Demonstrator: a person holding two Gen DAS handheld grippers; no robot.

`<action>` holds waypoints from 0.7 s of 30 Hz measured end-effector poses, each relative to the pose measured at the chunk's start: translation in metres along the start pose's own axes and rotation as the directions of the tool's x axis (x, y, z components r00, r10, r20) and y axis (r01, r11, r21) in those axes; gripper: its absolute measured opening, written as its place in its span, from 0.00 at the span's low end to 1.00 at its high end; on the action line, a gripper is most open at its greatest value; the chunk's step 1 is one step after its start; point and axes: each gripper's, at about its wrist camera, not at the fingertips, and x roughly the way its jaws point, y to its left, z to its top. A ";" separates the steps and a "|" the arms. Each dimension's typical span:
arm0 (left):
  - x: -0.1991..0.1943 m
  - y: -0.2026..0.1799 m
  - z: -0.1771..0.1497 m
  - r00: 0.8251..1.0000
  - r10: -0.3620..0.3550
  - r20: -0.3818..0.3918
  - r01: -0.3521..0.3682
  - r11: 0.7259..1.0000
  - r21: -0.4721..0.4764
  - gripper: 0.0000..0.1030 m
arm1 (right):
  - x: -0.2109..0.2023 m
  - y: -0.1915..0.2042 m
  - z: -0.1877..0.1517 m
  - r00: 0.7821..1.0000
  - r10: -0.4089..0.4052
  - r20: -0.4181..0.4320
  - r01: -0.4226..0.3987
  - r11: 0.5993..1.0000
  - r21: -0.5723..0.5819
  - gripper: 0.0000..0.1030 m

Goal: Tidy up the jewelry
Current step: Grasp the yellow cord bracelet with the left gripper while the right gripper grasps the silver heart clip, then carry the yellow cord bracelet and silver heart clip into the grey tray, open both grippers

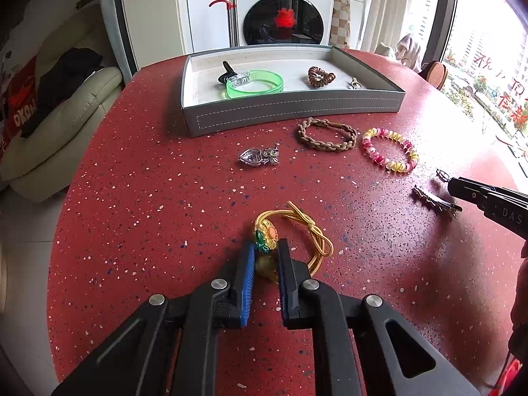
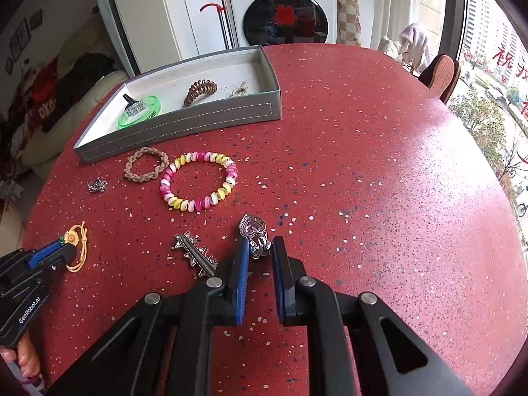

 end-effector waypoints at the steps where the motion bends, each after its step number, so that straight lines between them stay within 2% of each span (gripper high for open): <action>1: 0.000 0.001 0.000 1.000 -0.012 0.000 0.012 1.000 -0.007 0.31 | -0.001 -0.002 0.000 1.000 0.007 0.002 -0.007 1.000 0.011 0.15; 9: -0.008 0.003 0.004 0.999 -0.049 0.023 0.049 0.999 -0.023 0.31 | -0.012 -0.014 0.002 0.999 0.051 0.017 -0.052 0.995 0.080 0.15; 21: -0.025 0.009 0.015 0.995 -0.077 0.066 0.080 0.996 -0.030 0.31 | -0.025 -0.006 0.010 0.996 0.082 0.041 -0.085 0.993 0.083 0.15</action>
